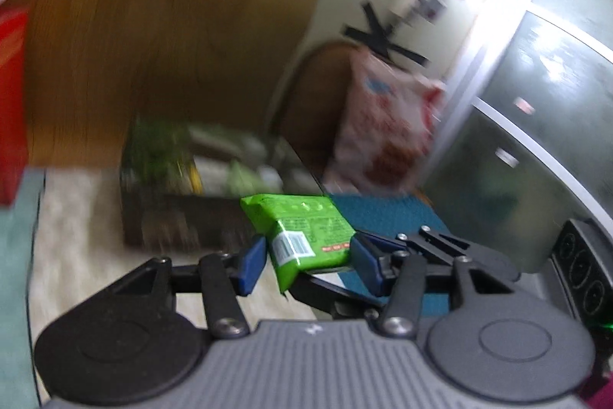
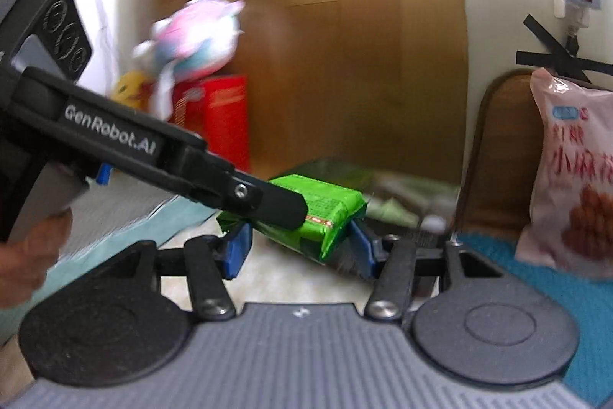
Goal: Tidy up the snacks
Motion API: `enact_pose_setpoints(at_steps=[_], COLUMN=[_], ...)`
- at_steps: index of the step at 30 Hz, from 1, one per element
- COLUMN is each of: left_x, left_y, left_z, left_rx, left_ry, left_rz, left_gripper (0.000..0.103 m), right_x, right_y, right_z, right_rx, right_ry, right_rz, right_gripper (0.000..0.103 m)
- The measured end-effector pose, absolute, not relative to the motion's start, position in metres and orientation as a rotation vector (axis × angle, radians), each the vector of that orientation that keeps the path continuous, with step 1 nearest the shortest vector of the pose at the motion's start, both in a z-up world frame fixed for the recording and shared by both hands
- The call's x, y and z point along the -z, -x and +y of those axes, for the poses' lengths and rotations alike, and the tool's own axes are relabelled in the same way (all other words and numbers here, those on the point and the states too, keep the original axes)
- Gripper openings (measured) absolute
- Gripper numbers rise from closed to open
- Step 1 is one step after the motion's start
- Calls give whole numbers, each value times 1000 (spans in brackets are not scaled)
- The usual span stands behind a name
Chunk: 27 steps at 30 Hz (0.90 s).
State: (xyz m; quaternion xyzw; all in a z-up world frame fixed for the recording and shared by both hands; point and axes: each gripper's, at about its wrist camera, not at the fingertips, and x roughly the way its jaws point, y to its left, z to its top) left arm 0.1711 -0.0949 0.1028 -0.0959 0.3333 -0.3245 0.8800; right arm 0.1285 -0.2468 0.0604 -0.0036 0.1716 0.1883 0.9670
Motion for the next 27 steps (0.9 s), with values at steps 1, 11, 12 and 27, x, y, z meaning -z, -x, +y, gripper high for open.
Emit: enact_pose_setpoints(at_steps=[1,11,12,27], left_x=[-103,-66,-63,-47], left_y=[-189,-275,-272,-88], left_z=[-99,-124,-120,-99], left_rx=[662,443,447,333], left_ry=[198,92,103,-138], left_rz=[690,682,672,578], left_gripper=[49,52,52,98], right_x=[-60,-33,-33,-29], right_y=[-145,-203,-192,-27], right_z=[-249,-252,-253,-271], right_rx=[-373,-263,-269,-89], right_ry=[-2,-23,-27,-357], right_rz=[349,383,370,281], right_gripper=[58,77,79,103])
